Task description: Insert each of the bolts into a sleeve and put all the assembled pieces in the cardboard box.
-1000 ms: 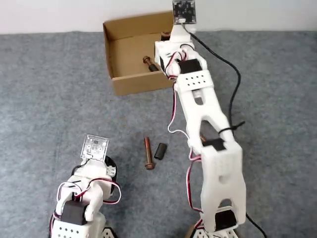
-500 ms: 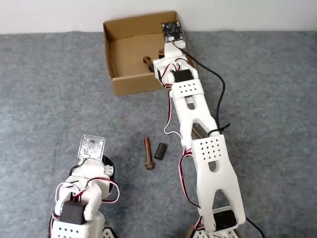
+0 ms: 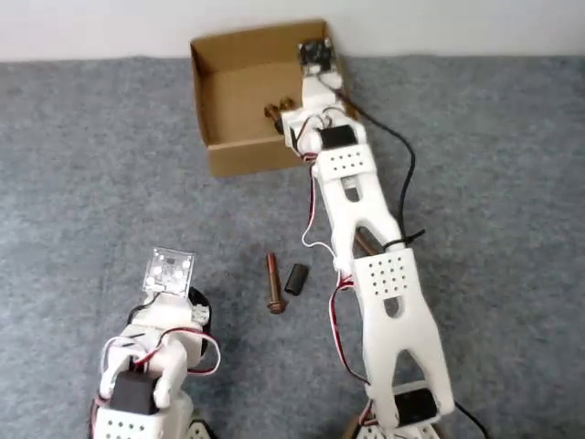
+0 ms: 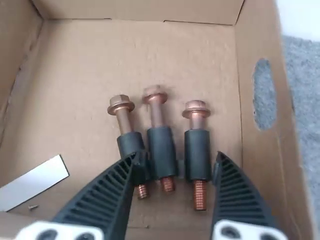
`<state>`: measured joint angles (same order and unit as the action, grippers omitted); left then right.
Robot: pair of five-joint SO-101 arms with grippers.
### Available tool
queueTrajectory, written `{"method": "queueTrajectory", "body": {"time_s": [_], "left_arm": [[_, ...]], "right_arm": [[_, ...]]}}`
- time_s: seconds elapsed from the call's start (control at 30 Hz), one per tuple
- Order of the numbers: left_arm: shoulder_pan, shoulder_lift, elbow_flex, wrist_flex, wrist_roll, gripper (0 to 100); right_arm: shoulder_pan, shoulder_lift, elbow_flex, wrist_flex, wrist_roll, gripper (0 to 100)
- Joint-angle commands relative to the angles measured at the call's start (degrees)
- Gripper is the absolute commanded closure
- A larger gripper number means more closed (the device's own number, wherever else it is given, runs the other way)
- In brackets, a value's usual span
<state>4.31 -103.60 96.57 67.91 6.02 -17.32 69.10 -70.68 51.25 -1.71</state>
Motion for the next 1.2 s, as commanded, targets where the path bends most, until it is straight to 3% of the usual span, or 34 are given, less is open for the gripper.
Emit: {"method": "queueTrajectory", "body": {"time_s": [0.0,0.27,0.67,1.07,1.17], "left_arm": [[-0.53,-0.44,-0.13,-1.58,-0.18,100],[-0.62,-0.44,-0.13,-1.58,-0.18,100],[-0.62,-0.44,-0.13,-1.58,-0.18,100],[-0.62,-0.44,-0.13,-1.58,-0.18,100],[-0.62,-0.44,-0.13,-1.67,-0.18,100]], "right_arm": [[-0.31,-5.76,-1.76,0.92,0.26,82.3],[-0.31,-15.43,-1.76,4.53,0.18,99.4],[-0.22,-26.51,-1.76,26.86,-6.42,97.7],[0.66,-31.25,-1.32,51.47,-5.89,97.4],[2.95,-31.78,-1.23,51.65,-0.97,97.6]]}}
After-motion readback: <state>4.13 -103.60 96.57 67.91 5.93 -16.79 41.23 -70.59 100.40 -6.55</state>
